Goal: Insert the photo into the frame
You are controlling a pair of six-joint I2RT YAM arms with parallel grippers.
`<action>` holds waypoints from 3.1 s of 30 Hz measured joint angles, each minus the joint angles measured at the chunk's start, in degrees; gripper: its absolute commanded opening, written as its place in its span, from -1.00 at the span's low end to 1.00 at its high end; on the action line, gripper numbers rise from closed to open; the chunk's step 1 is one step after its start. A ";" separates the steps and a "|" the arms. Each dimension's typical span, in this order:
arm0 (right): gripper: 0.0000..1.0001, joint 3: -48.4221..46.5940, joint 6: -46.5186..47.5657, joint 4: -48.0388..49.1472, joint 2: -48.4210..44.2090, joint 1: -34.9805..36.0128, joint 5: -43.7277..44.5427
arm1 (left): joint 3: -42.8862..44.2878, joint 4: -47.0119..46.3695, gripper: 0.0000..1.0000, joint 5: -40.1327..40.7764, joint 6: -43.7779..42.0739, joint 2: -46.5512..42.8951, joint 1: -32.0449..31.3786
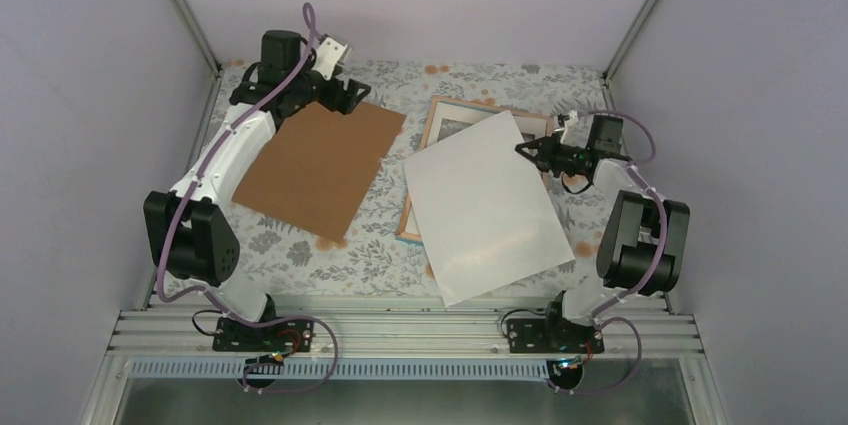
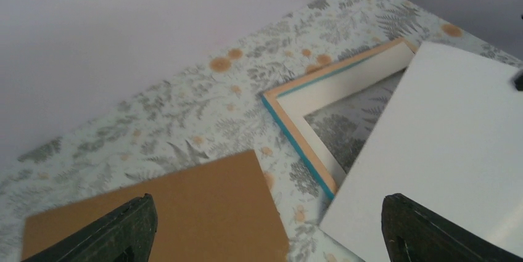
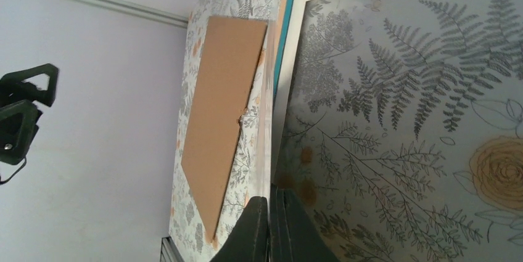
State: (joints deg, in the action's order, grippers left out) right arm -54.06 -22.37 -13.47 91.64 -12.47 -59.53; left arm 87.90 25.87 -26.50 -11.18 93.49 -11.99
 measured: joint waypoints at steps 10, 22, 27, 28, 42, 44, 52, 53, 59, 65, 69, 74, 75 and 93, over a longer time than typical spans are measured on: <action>-0.92 -4.11 6.32 -2.36 5.92 0.00 -1.46 | -16.68 -3.02 0.79 -14.53 12.55 6.45 0.24; -0.92 -3.13 7.39 -2.05 7.82 -0.13 2.23 | -23.67 -14.49 0.62 -26.62 31.21 19.67 -0.33; -0.92 -0.98 5.62 -0.15 8.07 -0.48 4.09 | -25.90 -19.02 0.55 -29.46 35.32 20.87 -1.73; -0.92 -0.61 5.14 0.28 8.13 -0.48 4.42 | -25.92 -19.76 0.53 -29.90 36.02 21.29 -2.16; -0.92 0.61 1.49 4.04 9.03 -0.48 5.01 | -20.37 -25.75 -0.19 -33.92 40.33 29.38 -5.49; -0.92 0.68 1.42 4.33 9.03 -0.48 5.01 | -19.80 -26.08 -0.32 -33.62 40.61 30.01 -5.57; -0.92 1.81 1.14 5.27 9.03 -0.50 5.07 | -19.65 -29.70 -0.52 -33.55 43.45 30.25 -5.81; -0.92 1.95 1.07 5.51 9.03 -0.57 5.11 | -19.65 -30.32 -0.54 -33.55 43.80 30.25 -5.81; -0.92 2.38 0.90 6.29 9.03 -0.81 5.27 | -19.58 -32.98 -0.73 -33.51 45.55 30.25 -5.81; -0.92 2.38 0.90 6.32 9.03 -0.81 5.31 | -16.33 -31.93 -0.93 -32.41 44.65 30.25 -5.81; -0.92 2.38 0.92 6.51 9.03 -0.81 5.42 | -12.74 -31.10 -0.95 -31.98 43.36 30.27 -5.79; -0.92 2.34 1.20 7.13 9.03 -0.79 5.70 | -6.19 -26.60 -0.95 -30.47 39.93 32.15 -5.81; -0.92 2.27 1.33 7.15 9.03 -0.79 5.86 | -3.93 -25.16 -0.95 -29.88 38.88 33.16 -5.84; -0.92 -1.62 5.84 8.00 9.07 -0.74 11.54 | 23.34 -8.63 -0.39 -19.80 25.03 48.24 -8.26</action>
State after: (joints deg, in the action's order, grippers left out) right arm -55.68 -16.53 -5.48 100.71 -13.21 -47.99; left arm 111.24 17.23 -46.30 13.85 141.73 -20.25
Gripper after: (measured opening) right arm 0.039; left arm 0.144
